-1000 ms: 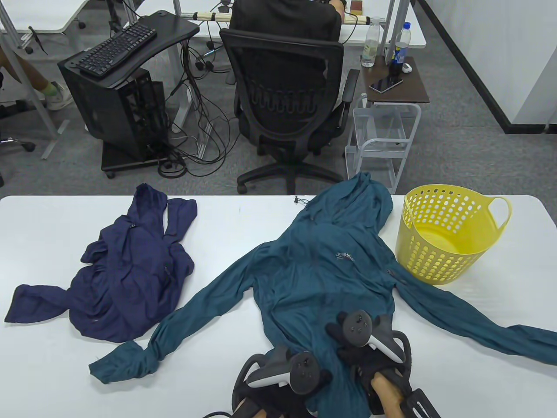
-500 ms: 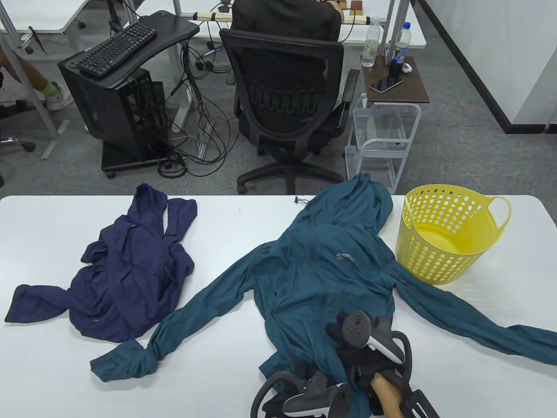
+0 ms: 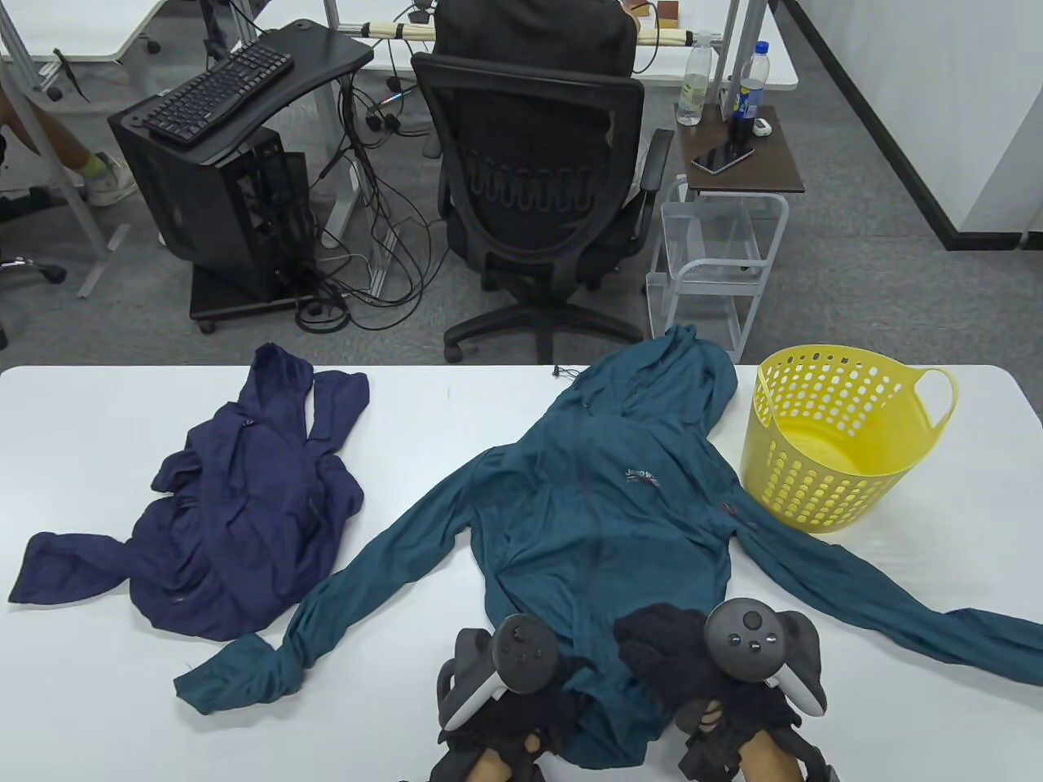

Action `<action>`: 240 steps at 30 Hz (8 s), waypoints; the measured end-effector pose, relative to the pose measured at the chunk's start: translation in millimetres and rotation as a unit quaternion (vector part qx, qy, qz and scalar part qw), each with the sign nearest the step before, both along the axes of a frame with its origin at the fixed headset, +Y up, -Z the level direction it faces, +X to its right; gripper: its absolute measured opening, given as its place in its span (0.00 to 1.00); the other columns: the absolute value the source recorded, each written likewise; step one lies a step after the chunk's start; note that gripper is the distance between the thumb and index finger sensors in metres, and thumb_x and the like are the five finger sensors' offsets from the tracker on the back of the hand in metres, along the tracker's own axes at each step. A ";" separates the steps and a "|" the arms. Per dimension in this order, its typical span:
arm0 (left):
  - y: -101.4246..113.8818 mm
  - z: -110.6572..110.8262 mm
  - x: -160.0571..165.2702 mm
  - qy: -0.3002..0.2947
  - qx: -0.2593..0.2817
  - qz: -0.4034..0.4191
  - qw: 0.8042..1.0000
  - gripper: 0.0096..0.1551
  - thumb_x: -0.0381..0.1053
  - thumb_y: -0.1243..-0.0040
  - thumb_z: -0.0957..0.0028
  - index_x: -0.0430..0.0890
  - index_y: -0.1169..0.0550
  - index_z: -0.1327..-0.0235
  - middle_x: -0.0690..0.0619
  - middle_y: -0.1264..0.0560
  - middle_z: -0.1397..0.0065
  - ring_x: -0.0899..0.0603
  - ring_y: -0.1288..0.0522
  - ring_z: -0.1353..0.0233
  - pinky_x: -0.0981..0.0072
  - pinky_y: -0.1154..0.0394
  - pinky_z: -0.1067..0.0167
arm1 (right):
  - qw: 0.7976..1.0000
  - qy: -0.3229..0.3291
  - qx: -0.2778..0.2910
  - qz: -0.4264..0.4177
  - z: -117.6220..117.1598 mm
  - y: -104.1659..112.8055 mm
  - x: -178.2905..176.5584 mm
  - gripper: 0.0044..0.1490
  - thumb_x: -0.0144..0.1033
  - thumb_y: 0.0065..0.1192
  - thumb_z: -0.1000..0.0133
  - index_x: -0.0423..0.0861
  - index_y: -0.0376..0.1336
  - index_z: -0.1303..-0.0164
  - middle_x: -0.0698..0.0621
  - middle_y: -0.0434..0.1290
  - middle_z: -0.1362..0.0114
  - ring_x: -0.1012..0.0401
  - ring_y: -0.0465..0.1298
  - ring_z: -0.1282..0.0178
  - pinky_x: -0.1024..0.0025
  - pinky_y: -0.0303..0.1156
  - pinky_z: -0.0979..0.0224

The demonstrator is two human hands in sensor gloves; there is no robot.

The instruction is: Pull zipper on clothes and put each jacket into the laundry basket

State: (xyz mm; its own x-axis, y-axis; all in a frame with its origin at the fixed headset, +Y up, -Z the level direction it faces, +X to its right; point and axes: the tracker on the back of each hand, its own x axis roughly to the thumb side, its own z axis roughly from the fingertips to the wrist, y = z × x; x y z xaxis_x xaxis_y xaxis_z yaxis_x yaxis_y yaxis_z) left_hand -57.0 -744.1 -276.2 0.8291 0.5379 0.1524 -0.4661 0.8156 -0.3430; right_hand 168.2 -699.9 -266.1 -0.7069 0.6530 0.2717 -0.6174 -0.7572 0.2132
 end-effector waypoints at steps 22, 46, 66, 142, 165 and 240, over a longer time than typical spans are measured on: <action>49.5 10.4 -19.9 0.131 0.246 -0.182 0.943 0.25 0.60 0.36 0.59 0.64 0.17 0.46 0.64 0.15 0.36 0.45 0.18 0.33 0.34 0.32 0.34 | 0.966 -0.124 0.065 0.215 4.9 -4.8 -22.5 0.25 0.40 0.62 0.44 0.60 0.71 0.35 0.55 0.78 0.28 0.47 0.77 0.31 0.44 0.68 0.30; 67.0 -10.6 -154.3 0.224 0.061 -0.061 0.971 0.25 0.53 0.41 0.54 0.63 0.18 0.42 0.60 0.18 0.30 0.40 0.21 0.29 0.32 0.35 0.32 | 0.953 -0.286 0.020 0.101 -14.2 4.2 124.7 0.30 0.44 0.75 0.49 0.58 0.72 0.35 0.55 0.78 0.27 0.47 0.76 0.30 0.44 0.67 0.30; 52.2 -7.4 -108.0 -0.042 -0.129 0.042 0.990 0.48 0.71 0.34 0.63 0.61 0.31 0.25 0.52 0.36 0.14 0.30 0.42 0.17 0.22 0.46 0.31 | 0.982 -0.013 -0.077 -0.169 -23.1 -16.8 82.8 0.42 0.64 0.62 0.44 0.51 0.67 0.25 0.46 0.67 0.16 0.37 0.61 0.18 0.30 0.57 0.26; 36.4 -106.7 -22.2 0.139 -0.022 -0.279 0.950 0.40 0.73 0.53 0.56 0.71 0.42 0.26 0.60 0.40 0.13 0.34 0.37 0.18 0.33 0.36 0.31 | 0.967 -0.089 -0.023 0.238 -29.7 -60.5 10.3 0.38 0.49 0.61 0.47 0.57 0.57 0.23 0.53 0.53 0.12 0.41 0.49 0.15 0.34 0.50 0.22; -27.8 -201.2 2.2 0.172 -0.001 -0.339 0.925 0.31 0.68 0.41 0.61 0.70 0.31 0.41 0.64 0.44 0.15 0.42 0.57 0.15 0.38 0.46 0.25 | 0.965 -0.114 -0.010 0.237 -32.4 -63.9 14.1 0.37 0.49 0.61 0.46 0.56 0.60 0.24 0.53 0.54 0.12 0.40 0.43 0.14 0.32 0.44 0.21; -16.4 -49.3 -65.9 0.161 0.053 0.139 0.976 0.23 0.69 0.44 0.60 0.69 0.14 0.57 0.69 0.11 0.46 0.44 0.21 0.29 0.38 0.31 0.34 | 0.932 -0.061 0.235 0.269 -10.4 -28.1 -98.5 0.27 0.49 0.72 0.51 0.51 0.76 0.43 0.54 0.86 0.47 0.53 0.82 0.44 0.39 0.66 0.27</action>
